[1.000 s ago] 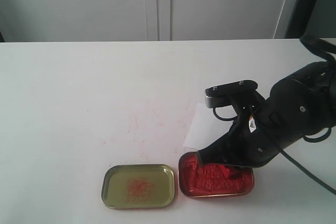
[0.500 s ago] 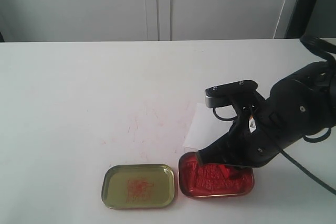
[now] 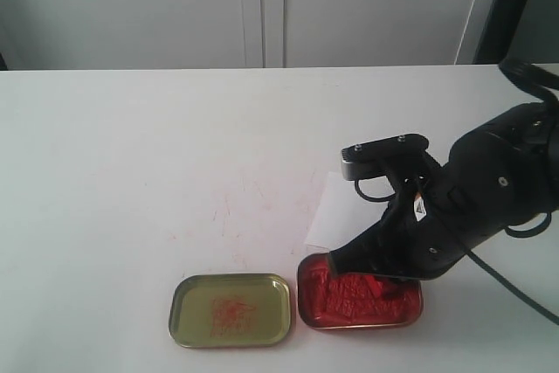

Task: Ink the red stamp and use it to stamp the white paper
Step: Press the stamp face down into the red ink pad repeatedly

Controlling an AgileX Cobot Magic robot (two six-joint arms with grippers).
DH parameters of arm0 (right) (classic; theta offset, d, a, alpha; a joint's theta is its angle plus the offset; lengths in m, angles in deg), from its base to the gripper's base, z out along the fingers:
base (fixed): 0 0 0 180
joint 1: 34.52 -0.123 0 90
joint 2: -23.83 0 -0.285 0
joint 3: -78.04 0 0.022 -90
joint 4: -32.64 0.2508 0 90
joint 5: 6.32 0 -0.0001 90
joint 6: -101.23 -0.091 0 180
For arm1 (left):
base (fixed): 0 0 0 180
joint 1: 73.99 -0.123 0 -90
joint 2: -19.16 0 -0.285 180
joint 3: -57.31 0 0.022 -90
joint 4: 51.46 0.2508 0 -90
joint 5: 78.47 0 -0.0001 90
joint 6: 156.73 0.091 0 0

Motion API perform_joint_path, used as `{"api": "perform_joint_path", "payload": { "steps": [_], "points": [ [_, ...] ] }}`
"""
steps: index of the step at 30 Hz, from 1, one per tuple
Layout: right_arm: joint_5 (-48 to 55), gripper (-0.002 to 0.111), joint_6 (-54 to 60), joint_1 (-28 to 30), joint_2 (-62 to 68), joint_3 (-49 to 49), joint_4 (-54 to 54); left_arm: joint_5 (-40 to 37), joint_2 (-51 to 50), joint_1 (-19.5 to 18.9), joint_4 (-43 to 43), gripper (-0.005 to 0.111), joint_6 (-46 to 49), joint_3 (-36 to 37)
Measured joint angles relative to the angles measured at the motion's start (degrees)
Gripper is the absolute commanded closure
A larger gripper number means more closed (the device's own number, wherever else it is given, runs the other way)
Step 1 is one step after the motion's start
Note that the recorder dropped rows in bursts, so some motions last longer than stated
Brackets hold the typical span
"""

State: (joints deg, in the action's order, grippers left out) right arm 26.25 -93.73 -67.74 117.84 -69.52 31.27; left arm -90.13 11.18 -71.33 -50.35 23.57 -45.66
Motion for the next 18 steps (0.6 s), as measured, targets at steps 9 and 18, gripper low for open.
{"api": "perform_joint_path", "payload": {
  "steps": [9, 18],
  "points": [
    [-1.33, 0.108, -0.06, 0.00, 0.37, 0.00, 0.00, 0.00, 0.00, 0.00, 0.00, 0.107, 0.00, 0.00],
    [0.05, 0.108, -0.28, 0.00, -0.52, -0.49, 0.00, 0.00, 0.00, 0.00, 0.00, 0.107, 0.00, 0.00]
  ]
}}
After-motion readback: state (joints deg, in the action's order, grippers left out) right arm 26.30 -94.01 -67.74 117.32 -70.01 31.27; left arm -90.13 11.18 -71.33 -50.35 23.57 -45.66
